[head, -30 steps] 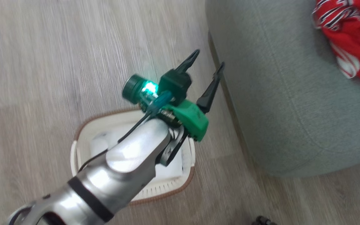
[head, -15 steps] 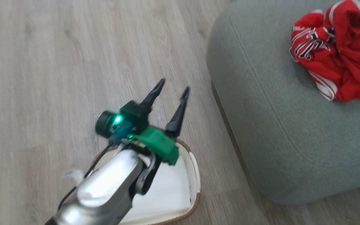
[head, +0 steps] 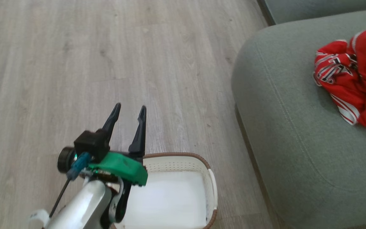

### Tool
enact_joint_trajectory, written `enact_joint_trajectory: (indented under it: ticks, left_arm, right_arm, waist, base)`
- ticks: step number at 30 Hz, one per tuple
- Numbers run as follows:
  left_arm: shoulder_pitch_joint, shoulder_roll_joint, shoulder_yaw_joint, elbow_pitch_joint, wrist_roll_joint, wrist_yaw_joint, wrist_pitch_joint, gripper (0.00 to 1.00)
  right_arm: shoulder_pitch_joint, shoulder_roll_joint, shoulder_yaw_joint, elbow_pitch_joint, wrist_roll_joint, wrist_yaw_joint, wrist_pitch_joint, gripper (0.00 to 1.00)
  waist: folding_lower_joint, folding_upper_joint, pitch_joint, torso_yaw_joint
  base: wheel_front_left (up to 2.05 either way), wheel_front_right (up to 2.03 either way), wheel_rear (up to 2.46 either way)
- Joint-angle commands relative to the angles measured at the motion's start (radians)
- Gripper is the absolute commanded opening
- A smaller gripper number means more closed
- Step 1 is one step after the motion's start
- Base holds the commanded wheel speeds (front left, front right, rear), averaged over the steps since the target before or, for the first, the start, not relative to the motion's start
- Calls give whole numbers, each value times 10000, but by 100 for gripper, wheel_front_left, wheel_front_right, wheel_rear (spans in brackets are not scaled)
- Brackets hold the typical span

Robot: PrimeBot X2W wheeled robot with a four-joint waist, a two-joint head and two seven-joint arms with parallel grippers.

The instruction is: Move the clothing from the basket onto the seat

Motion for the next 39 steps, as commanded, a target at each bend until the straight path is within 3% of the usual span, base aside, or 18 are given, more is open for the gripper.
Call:
enact_joint_trajectory:
  ticks: [1,9,15,19,26,39]
  left_arm:
    - [-236,243,517,-378,98,31,-95,100]
    - [927,-247,1684,-944,430,-186,-95,100]
    - [1718,-826,2653,-1221,1031,-562,-95,100]
    - [2113,-1111,3257,-1319,1591,-794,-95,100]
    - [2512,-1483,3916,-842,2246,-1450,-95,100]
    - [2573,-2070,4494,-474,3020,-2083,-95,100]
  right_arm:
    - [571,-13,-382,-401,-307,-2,-91,100]
    - [3768,2061,-3555,-2822,-2518,-2,-92,100]
    - [5333,3483,-4502,-4486,-3366,-2,-92,100]
    - [6142,4131,-4522,-5114,-3585,-2,-93,100]
    - [6596,4783,-4326,-5152,-3650,-2,-93,100]
    - [6426,4833,-4055,-5128,-4247,-2,-93,100]
  waist:
    - [1,-1,-73,146]
    - [1,-1,-143,661]
    - [1,-1,-142,958]
    - [1,-1,-146,1072]
    - [1,-1,-145,1100]
    - [1,-1,-120,1005]
  base:
    - [0,0,0]
    - [0,0,0]
    - [0,0,0]
    - [0,0,0]
    - [0,0,0]
    - [0,0,0]
